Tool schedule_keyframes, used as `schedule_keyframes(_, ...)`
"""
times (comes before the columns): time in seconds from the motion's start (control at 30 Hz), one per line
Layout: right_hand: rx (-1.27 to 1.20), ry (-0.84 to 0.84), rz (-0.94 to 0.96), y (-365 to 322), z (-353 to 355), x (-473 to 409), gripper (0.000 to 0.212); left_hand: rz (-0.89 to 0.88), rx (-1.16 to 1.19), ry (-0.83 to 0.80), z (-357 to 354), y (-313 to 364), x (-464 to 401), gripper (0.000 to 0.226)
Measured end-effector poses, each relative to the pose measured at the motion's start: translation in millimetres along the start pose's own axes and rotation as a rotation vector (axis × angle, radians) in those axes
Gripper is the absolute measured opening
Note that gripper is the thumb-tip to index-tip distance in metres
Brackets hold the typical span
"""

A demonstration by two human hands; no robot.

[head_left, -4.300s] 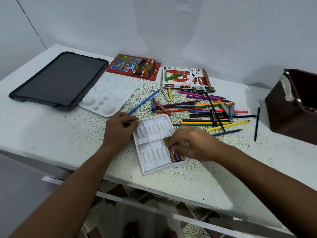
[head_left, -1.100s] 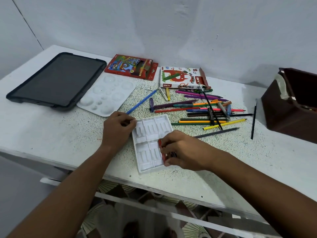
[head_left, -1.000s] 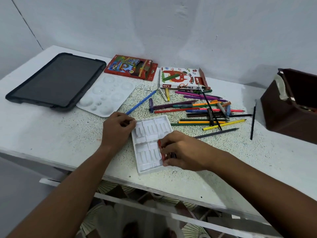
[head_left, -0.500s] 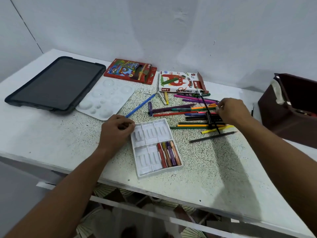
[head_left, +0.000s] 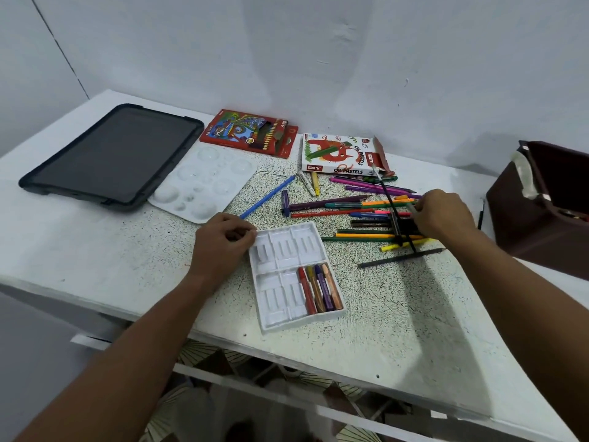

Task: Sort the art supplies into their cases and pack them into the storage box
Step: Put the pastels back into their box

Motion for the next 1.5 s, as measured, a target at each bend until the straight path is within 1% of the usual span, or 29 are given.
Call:
schedule_keyframes(0.03, -0.027, 0.001, 0.068, -7, 6, 9, 0.033, -0.001, 0.003, 0.001, 0, 0, 0, 0.009)
schedule_keyframes(0.1, -0.136, -0.015, 0.28, -26, 19, 37, 0.029, -0.004, 0.005, -0.002, 0, 0, -1, 0.009)
schedule_keyframes(0.17, -0.239, -0.046, 0.562, -45, 25, 74, 0.025, -0.002, 0.004, -0.003, -1, 0, -1, 0.009)
schedule_keyframes(0.2, -0.264, -0.067, 0.707, -52, 24, 93, 0.027, 0.002, 0.002, -0.003, -1, 0, -1, 0.009)
schedule_keyframes(0.27, -0.255, -0.152, 0.92, -64, 18, 126, 0.033, 0.004, -0.002, -0.001, 0, 0, 0, 0.008)
schedule_keyframes(0.3, -0.223, -0.173, 0.996, -67, 13, 139, 0.029, 0.002, -0.004, -0.001, 0, 0, 0, 0.008)
schedule_keyframes(0.33, -0.188, -0.164, 1.069, -68, 6, 147, 0.023, 0.0, -0.007, 0.0, 0, 0, 0, 0.008)
schedule_keyframes(0.4, -0.112, -0.143, 1.185, -69, -5, 158, 0.031, -0.002, -0.008, -0.001, 0, 0, 0, 0.008)
schedule_keyframes(0.43, -0.11, -0.152, 1.211, -69, -10, 159, 0.032, -0.003, -0.008, -0.001, 0, 0, 0, 0.008)
schedule_keyframes(0.5, -0.126, -0.14, 1.235, -70, -14, 162, 0.025, -0.004, -0.013, 0.003, 0, 0, 0, 0.009)
schedule_keyframes(0.57, -0.124, -0.138, 1.263, -69, -18, 162, 0.039, -0.009, -0.02, 0.004, 0, -1, 0, 0.009)
schedule_keyframes(0.63, -0.102, -0.15, 1.278, -69, -19, 163, 0.03, -0.01, -0.022, 0.002, 0, -1, 1, 0.009)
schedule_keyframes(0.7, -0.114, -0.129, 1.322, -67, -21, 164, 0.041, -0.004, -0.018, 0.004, 0, 0, 0, 0.008)
schedule_keyframes(0.73, -0.131, -0.146, 1.32, -66, -21, 163, 0.043, -0.003, -0.019, 0.004, 0, 0, 0, 0.008)
schedule_keyframes(0.93, -0.247, -0.15, 1.302, -63, -22, 163, 0.026, 0.006, -0.038, 0.001, 0, 2, 1, 0.008)
schedule_keyframes(1.1, -0.273, -0.153, 1.304, -63, -24, 162, 0.033, 0.006, -0.035, -0.003, 1, 2, 2, 0.009)
schedule_keyframes(1.5, -0.25, -0.152, 1.311, -65, -27, 163, 0.03, 0.014, -0.047, -0.004, 0, 2, 1, 0.009)
Point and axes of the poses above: each hand's wrist, its own x-axis away from the middle knuckle, its own z-axis out of the back of the hand, y = z × x, the point moved 1 cm from there along -x, towards the middle knuckle, and after that the axes turned 8 degrees about -z, right-handed, at the moved point
